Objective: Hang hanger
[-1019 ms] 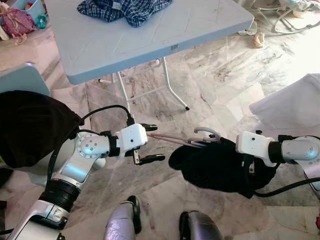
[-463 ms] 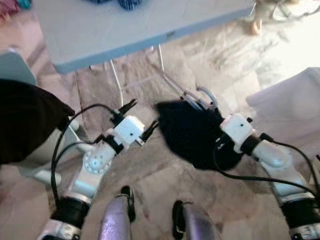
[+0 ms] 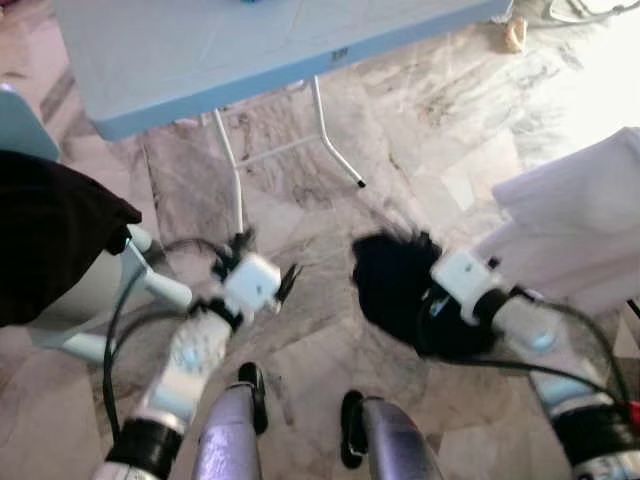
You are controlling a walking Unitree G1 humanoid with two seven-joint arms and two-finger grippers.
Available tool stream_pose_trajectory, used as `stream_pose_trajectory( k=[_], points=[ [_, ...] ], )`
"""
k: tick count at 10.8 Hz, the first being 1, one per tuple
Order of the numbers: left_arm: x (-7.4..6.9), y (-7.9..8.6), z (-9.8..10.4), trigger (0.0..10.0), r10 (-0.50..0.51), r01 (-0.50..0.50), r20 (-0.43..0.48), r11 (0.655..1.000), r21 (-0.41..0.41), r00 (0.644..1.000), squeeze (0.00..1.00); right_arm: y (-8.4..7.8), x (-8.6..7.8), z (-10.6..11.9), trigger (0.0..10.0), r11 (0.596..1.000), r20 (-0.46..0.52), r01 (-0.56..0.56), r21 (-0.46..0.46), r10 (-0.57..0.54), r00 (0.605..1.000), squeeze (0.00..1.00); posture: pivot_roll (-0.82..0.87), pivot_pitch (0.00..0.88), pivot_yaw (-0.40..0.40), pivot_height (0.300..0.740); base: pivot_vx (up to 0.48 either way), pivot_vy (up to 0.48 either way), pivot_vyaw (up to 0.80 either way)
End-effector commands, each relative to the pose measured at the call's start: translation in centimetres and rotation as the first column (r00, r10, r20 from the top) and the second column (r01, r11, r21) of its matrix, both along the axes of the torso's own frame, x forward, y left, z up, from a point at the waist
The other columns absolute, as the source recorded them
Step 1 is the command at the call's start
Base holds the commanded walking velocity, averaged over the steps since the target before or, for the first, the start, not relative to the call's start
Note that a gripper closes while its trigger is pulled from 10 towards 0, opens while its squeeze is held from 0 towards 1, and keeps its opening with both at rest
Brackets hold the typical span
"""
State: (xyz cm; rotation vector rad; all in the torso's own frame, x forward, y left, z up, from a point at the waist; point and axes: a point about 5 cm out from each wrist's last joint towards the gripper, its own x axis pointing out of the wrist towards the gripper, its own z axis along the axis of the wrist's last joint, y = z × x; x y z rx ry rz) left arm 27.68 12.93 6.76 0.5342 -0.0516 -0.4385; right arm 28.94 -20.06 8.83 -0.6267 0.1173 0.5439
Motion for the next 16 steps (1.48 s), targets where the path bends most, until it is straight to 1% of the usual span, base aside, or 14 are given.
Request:
stream_pose_trajectory(
  k=[1,2,3,4,5,6,7,8,9,10,11,12,14,16],
  points=[
    [-1.0,0.5,-2.1,10.0,0.055,-0.054,-0.062,0.998,0.026,0.997,0.0,-0.4,-0.1,-0.3,10.0,0.99,0.017,0.1,0.099,-0.102,0.995,0.0,-0.05,0.281,-0.021,0.74,0.0,0.0,0.0],
    [-0.8,1.0,-2.3,10.0,0.147,-0.148,-0.065,0.989,-0.009,0.987,0.0,0.4,-0.1,-0.9,10.0,0.933,0.019,0.23,0.278,-0.245,0.969,0.0,-0.05,0.258,-0.017,0.74,0.0,0.0,0.0],
    [-0.2,1.7,-2.3,10.0,0.223,-0.227,-0.077,0.973,-0.045,0.972,0.0,0.5,-0.3,-1.7,10.0,0.87,-0.002,0.329,0.367,-0.353,0.936,0.0,-0.04,0.234,-0.011,0.74,0.0,0.0,0.0],
    [0.8,3.0,-2.7,10.0,0.358,-0.374,-0.136,0.92,-0.117,0.924,0.0,0.5,-1.0,-3.5,10.0,0.74,-0.069,0.493,0.458,-0.523,0.85,0.0,-0.03,0.185,0.007,0.74,0.0,0.0,0.0],
    [1.2,4.1,-3.3,10.0,0.437,-0.463,-0.181,0.875,-0.142,0.881,0.0,0.7,-1.5,-4.6,10.0,0.644,-0.13,0.567,0.513,-0.595,0.793,0.0,-0.03,0.156,0.025,0.74,0.0,0.0,0.0],
    [1.5,4.3,-3.2,10.0,0.439,-0.468,-0.189,0.871,-0.15,0.878,0.0,1.1,-1.4,-4.6,10.0,0.608,-0.133,0.575,0.548,-0.615,0.777,0.0,-0.02,0.13,0.048,0.74,0.0,0.0,0.0],
    [2.0,3.9,-2.7,10.0,0.418,-0.441,-0.164,0.884,-0.153,0.894,0.0,0.7,-1.0,-4.4,10.0,0.577,-0.134,0.586,0.569,-0.638,0.758,0.0,-0.02,0.095,0.072,0.74,0.0,0.0,0.0],
    [2.3,3.5,-2.5,10.0,0.406,-0.427,-0.153,0.891,-0.153,0.901,0.0,0.2,-0.7,-4.4,10.0,0.554,-0.137,0.602,0.575,-0.66,0.738,0.0,-0.03,0.073,0.082,0.74,0.0,0.0,0.0],
    [2.9,2.8,-2.1,10.0,0.404,-0.426,-0.15,0.888,-0.172,0.902,0.0,-0.5,-0.2,-4.1,10.0,0.529,-0.134,0.61,0.59,-0.681,0.72,0.0,-0.03,0.056,0.085,0.74,0.0,0.0,0.0],
    [3.2,2.6,-1.7,10.0,0.416,-0.436,-0.134,0.876,-0.206,0.899,0.0,-0.7,0.1,-3.6,10.0,0.54,-0.11,0.591,0.599,-0.676,0.729,0.0,-0.03,0.048,0.078,0.74,0.0,0.0,0.0],
    [2.7,3.4,-1.8,10.0,0.451,-0.47,-0.132,0.853,-0.228,0.883,0.0,-1.0,-0.2,-3.5,10.0,0.55,-0.089,0.58,0.601,-0.676,0.732,0.0,-0.03,0.046,0.061,0.74,0.0,0.0,0.0],
    [2.3,3.9,-2.1,10.0,0.468,-0.487,-0.135,0.843,-0.228,0.873,0.0,-1.2,-0.5,-3.6,10.0,0.553,-0.082,0.578,0.6,-0.677,0.732,0.0,-0.03,0.046,0.061,0.74,0.0,0.0,0.0],
    [0.9,5.1,-3.3,10.0,0.509,-0.535,-0.166,0.809,-0.242,0.845,0.0,-1.7,-1.9,-4.6,10.0,0.572,-0.084,0.59,0.57,-0.674,0.734,0.0,-0.03,0.04,0.027,0.74,0.0,0.0,0.0],
    [1.4,4.5,-3.0,10.0,0.502,-0.521,-0.142,0.818,-0.243,0.853,0.0,-1.8,-1.5,-4.3,10.0,0.598,-0.064,0.573,0.561,-0.658,0.75,0.0,-0.02,0.028,-0.02,0.74,0.0,0.0,0.0]
  ],
)
